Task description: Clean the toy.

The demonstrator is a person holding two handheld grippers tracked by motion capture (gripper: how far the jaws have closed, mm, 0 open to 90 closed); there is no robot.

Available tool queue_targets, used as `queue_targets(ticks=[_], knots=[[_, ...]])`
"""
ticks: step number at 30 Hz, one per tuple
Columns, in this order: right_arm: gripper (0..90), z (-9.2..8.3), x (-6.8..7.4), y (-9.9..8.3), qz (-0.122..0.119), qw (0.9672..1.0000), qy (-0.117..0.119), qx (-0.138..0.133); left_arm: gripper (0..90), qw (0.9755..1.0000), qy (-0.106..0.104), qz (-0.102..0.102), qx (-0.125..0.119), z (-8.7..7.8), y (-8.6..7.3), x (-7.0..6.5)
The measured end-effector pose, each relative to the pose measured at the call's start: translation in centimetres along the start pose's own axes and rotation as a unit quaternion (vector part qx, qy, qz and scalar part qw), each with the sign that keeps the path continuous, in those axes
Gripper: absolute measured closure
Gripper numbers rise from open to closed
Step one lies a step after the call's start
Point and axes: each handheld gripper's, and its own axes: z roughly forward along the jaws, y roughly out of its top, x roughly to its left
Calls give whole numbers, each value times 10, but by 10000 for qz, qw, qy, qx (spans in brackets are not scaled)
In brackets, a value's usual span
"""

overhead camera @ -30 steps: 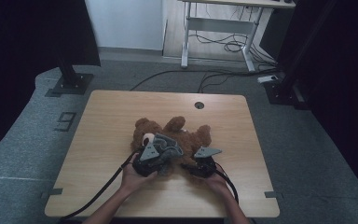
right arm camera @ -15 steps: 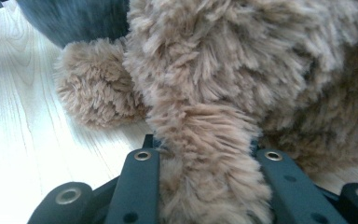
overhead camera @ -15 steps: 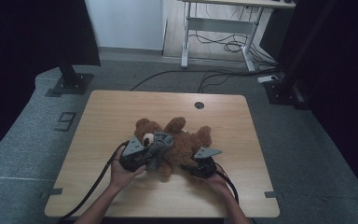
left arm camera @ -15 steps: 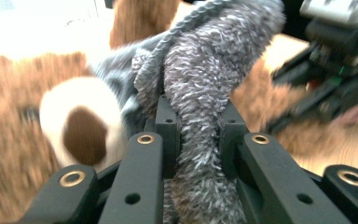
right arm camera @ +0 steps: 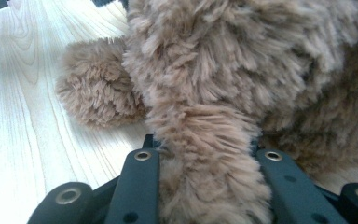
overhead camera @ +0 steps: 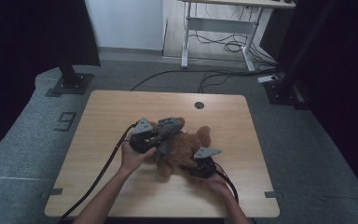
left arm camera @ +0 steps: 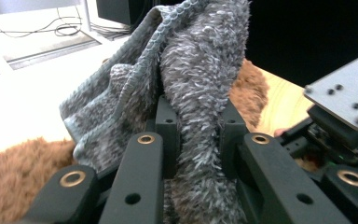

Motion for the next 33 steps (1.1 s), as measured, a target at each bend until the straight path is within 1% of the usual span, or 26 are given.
queue_targets(ticks=[1,3,5,7,9,12,14,15,16,17,18,19,21,22,23,25,27,28,30,31,33], knots=[[710,0,0,0,-5,10000,4,11,759,10000,-10,-12,10,2,1,1],[710,0,0,0,-7,10000,10,12,760,9999,-14,56,95,6,4,0],[710,1,0,1,-24,10000,18,15,760,9998,-50,120,128,10,8,-3],[709,1,0,1,-18,10000,25,13,759,9995,-100,166,242,15,13,-7],[709,1,0,1,3,10000,43,14,759,9994,-116,175,289,20,17,-9],[709,3,1,2,3,10000,46,14,759,9991,-130,195,360,31,21,-11],[710,3,1,2,-12,10000,62,27,759,9986,-116,231,456,38,22,-13],[710,3,1,2,-7,10000,72,29,759,9983,-114,223,521,41,22,-13],[710,4,1,2,8,10000,77,22,759,9980,-111,177,591,44,22,-12],[710,4,1,1,15,10000,75,18,758,9977,-105,78,660,47,20,-10],[711,3,1,1,32,10000,76,18,758,9975,-81,58,693,47,20,-9],[711,3,1,1,32,10000,72,21,758,9974,-38,42,716,48,19,-9],[712,3,1,0,32,10000,66,25,758,9967,132,123,793,45,18,-8],[712,2,1,0,31,10000,65,30,758,9961,262,165,827,43,17,-6],[712,1,1,-1,30,10000,68,30,758,9959,316,146,831,41,17,-4],[713,-1,0,-3,34,10000,77,33,758,9954,425,48,860,35,15,6],[712,-4,-1,-4,45,9999,84,36,758,9951,509,-112,834,29,13,16],[712,-5,-1,-5,42,9999,91,38,758,9949,559,-96,839,26,12,19],[712,-4,-1,-5,26,10000,78,48,758,9952,576,-105,778,22,12,20],[712,-4,-1,-4,13,10000,71,59,758,9959,548,-29,726,20,14,17],[712,-4,-1,-4,5,9999,77,68,757,9969,444,79,644,21,18,7]])
